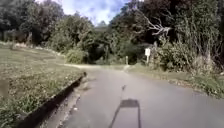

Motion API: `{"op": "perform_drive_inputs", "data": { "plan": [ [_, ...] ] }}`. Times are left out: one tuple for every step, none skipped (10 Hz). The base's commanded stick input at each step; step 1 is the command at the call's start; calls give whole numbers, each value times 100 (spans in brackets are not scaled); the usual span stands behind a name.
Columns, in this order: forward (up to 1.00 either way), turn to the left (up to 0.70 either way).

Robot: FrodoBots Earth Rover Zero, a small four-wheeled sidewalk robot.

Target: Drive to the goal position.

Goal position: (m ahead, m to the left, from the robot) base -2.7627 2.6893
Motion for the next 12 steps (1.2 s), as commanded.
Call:
{"op": "perform_drive_inputs", "data": {
  "plan": [
    [70,0],
    [70,0],
    [70,1],
    [70,2],
    [70,3],
    [70,3],
    [70,3],
    [70,3],
    [70,3],
    [70,3],
    [70,3],
    [70,3]
  ]
}}
